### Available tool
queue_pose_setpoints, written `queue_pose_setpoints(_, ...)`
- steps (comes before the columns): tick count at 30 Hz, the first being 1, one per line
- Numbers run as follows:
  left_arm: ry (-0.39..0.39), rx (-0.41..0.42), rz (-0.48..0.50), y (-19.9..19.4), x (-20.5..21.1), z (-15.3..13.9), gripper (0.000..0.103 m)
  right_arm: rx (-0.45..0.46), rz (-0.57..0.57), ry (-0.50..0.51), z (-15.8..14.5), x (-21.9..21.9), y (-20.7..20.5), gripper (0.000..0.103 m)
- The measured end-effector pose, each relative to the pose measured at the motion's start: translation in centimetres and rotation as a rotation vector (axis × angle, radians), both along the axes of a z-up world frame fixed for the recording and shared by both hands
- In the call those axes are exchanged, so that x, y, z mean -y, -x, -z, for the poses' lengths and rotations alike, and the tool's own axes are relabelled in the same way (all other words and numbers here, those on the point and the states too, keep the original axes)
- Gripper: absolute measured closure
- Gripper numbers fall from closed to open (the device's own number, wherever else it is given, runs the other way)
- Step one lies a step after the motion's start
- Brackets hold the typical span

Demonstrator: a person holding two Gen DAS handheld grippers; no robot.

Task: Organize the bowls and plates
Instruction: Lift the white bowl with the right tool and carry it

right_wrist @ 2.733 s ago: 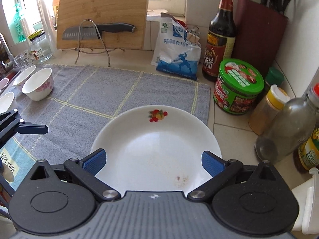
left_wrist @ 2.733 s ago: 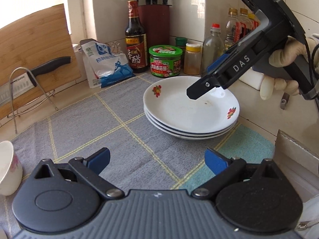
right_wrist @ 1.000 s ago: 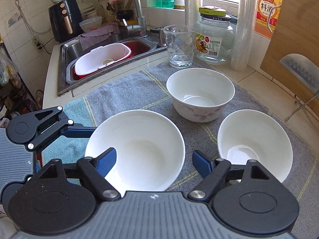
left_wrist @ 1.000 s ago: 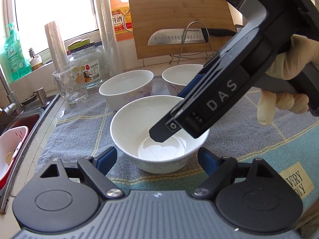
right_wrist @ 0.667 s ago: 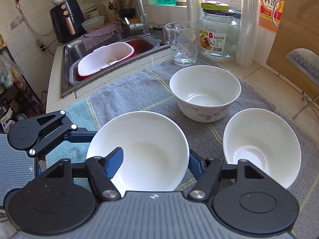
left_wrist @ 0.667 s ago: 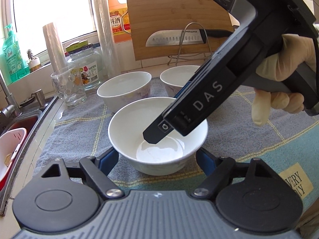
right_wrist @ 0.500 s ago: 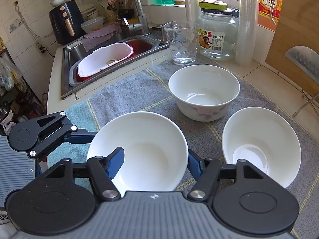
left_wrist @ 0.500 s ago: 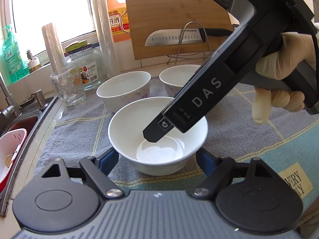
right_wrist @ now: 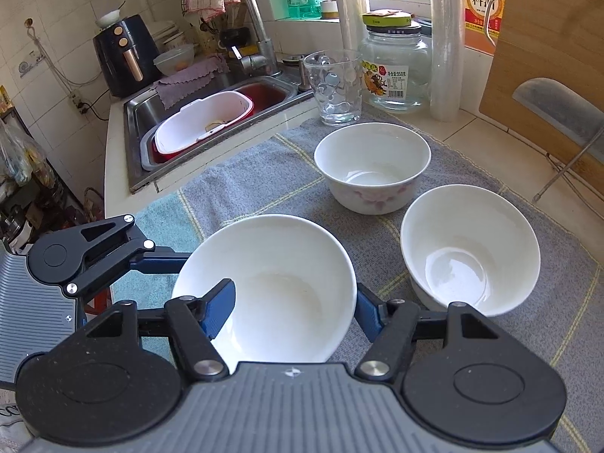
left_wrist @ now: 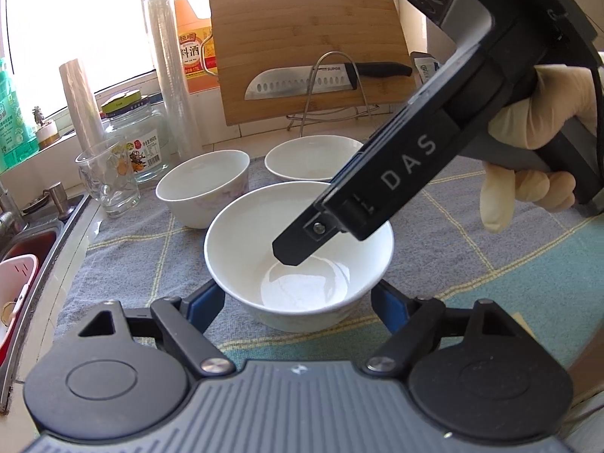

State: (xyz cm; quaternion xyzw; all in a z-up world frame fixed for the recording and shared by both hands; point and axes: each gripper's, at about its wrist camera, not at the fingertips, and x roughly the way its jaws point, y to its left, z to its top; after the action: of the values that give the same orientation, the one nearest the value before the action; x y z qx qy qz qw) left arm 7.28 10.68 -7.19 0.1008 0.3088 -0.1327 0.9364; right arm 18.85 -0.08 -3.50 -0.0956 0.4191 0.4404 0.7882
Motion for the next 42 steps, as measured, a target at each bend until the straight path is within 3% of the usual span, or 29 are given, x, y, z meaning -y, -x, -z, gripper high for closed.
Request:
queue_pose_setpoints(20,0.035,-0.034,0.176,1.9,6.3,-1.0,0.019,-0.027,0.160,0.000,-0.1,10.2,3.8,0.030)
queue_pose_setpoints(42,0.068,-0.101,0.256,2.2,9.3,0.1,0.019,-0.065,0.219,0.045,1.3,14.1,4.9,0.030)
